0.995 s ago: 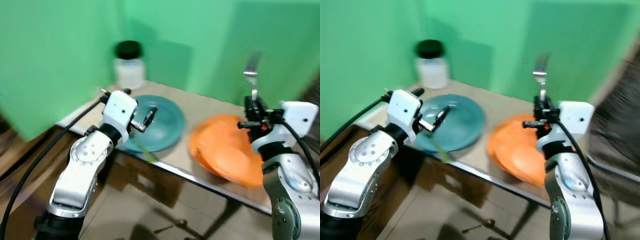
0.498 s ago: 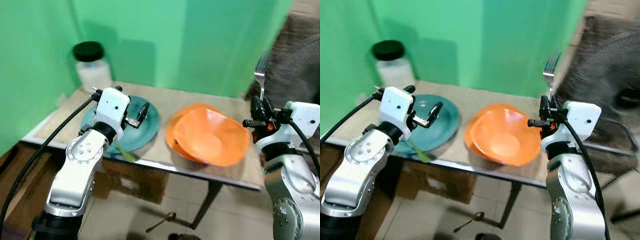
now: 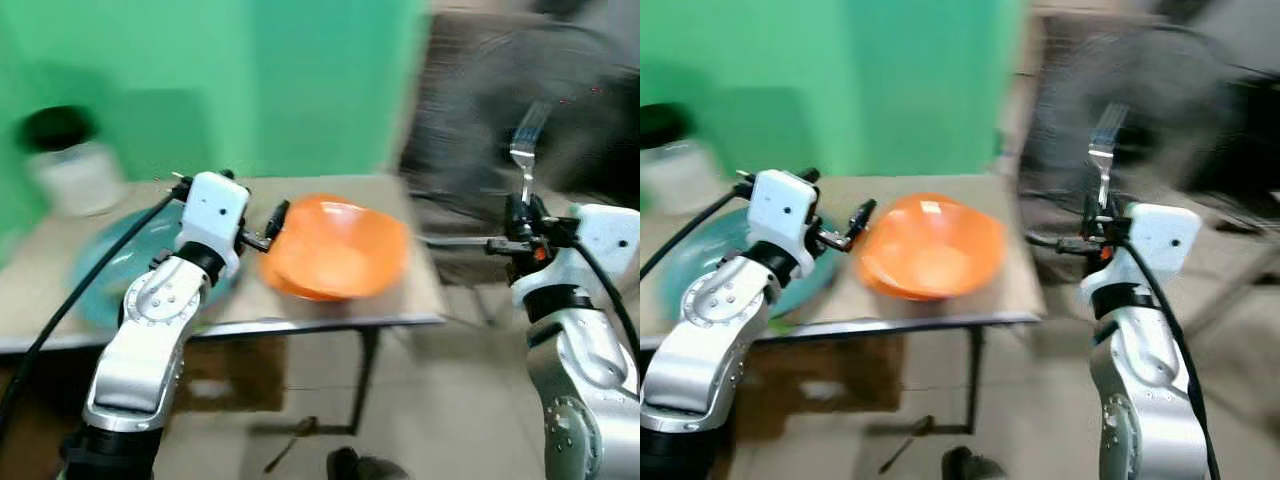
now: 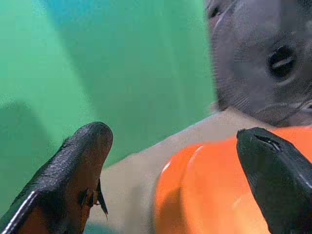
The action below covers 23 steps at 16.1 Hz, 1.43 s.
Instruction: Setting the table
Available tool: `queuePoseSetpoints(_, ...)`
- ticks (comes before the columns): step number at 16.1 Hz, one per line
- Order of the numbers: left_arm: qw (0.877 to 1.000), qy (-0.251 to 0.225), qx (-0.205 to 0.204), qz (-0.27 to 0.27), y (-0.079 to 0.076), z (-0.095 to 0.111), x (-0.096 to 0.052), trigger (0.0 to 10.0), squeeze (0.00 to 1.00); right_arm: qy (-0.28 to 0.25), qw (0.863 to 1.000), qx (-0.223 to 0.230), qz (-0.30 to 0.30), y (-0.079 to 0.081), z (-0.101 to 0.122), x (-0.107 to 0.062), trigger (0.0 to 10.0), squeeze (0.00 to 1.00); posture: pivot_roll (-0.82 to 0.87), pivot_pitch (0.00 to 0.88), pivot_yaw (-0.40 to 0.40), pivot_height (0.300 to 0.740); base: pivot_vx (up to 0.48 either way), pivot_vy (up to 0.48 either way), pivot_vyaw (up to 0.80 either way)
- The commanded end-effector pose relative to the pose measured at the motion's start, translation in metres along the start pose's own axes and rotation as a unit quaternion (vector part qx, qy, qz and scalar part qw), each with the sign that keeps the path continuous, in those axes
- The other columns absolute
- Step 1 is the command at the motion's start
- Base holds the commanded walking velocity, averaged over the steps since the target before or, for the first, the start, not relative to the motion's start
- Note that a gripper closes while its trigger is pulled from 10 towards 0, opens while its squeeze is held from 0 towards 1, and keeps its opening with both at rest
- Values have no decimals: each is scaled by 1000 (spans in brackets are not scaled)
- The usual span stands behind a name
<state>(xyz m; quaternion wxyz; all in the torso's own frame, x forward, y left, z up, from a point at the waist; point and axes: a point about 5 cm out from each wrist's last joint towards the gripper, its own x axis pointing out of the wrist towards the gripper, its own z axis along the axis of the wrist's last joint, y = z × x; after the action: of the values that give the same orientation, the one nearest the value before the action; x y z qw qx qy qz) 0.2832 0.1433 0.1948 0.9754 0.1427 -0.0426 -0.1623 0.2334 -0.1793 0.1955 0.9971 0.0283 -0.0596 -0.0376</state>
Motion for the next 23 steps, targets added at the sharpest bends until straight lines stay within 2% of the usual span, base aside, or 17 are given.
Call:
queuePoseSetpoints(1,1000,-3,3,14,4,3,0,10000,710,0,1000,-4,4,0,1,2,10000,0,-40,0,-2,740,0,0,-800)
queuePoseSetpoints(8,1000,-6,-3,20,5,3,0,10000,706,11,1000,1,1,-1,-1,3,10000,0,-43,0,-11,740,0,0,-800)
queuePoseSetpoints(10,1000,5,-7,15,5,-3,-1,10000,714,32,999,-1,-28,-8,-8,1,10000,0,-45,0,-8,740,0,0,-800)
queuePoseSetpoints(14,1000,15,-21,14,5,-9,-2,10000,718,35,998,-15,-41,-11,-11,0,10000,0,-50,0,0,740,0,0,-800)
queuePoseSetpoints(18,997,19,-52,48,10,-16,-4,10000,718,48,997,-23,-54,-15,-15,-2,10000,0,-53,0,-9,740,0,0,-800)
queuePoseSetpoints(19,997,21,-54,56,12,-19,-6,10000,710,54,997,-25,-56,-16,-18,-2,10000,0,-51,0,-17,740,0,0,-800)
queuePoseSetpoints(21,996,33,-26,79,15,-30,-11,10000,714,70,995,-30,-58,-19,-25,-4,10000,0,-45,0,-29,740,0,0,-800)
queuePoseSetpoints(23,994,51,-37,94,15,-40,-19,10000,725,87,993,-33,-67,-24,-36,-8,10000,0,-39,0,-35,740,0,0,-800)
